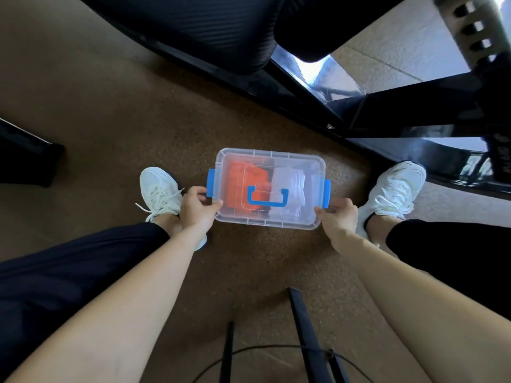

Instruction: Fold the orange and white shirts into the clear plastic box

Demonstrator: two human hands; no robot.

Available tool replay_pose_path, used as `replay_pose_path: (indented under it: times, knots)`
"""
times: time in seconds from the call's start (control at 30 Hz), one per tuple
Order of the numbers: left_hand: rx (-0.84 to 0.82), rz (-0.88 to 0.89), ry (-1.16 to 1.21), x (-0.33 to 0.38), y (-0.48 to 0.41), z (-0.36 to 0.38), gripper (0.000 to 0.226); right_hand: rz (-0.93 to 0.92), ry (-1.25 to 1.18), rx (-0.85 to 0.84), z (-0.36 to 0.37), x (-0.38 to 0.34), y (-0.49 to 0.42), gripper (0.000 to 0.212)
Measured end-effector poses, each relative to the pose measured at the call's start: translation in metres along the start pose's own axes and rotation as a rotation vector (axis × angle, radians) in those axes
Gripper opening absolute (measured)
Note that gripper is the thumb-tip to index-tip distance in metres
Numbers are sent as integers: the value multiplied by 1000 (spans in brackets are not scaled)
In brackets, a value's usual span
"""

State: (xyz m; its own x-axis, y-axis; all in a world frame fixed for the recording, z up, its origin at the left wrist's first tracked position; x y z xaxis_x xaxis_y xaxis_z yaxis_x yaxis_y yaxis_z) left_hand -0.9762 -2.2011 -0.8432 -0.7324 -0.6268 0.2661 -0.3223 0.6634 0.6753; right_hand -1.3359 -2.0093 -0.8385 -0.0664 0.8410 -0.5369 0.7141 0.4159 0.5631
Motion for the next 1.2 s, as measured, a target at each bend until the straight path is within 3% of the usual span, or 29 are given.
replay_pose_path:
  times: [0.07, 0.17, 0.23, 0.47, 0.67, 0.87, 1.03, 1.2]
  knots:
    - [-6, -43, 14, -2, -5, -1, 73, 48, -51, -9, 1, 5, 2, 67]
    - [-181, -61, 52, -1, -7, 14, 89, 97, -162, -119, 11, 7, -1, 75]
    - [-219, -41, 61, 0, -7, 17, 85, 86, -207, -172, 15, 3, -3, 71]
    - [-48, 142, -67, 15, 6, 9, 63, 54, -223, -204, 19, 4, -4, 62]
    - [-27, 217, -143, 23, 8, 8, 61, 25, -209, -195, 18, 2, -5, 64]
    - [-36, 191, -118, 21, 5, 8, 62, -165, 41, -134, 18, -19, -6, 53]
    - [-66, 178, -126, 21, 4, 10, 64, -319, 266, -171, 16, -36, -2, 29]
    - [-182, 135, -276, 26, 17, 6, 68, -292, 361, -364, 11, -37, -3, 22]
Point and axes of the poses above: each hand's wrist, its own y-axis away from the middle knuckle, its own z-axis out of the palm, x = y × z, the point moved 10 cm from there along -y, towards the middle knuckle, and after that the axes turned 11 degrees about -z, right-handed, at the moved point
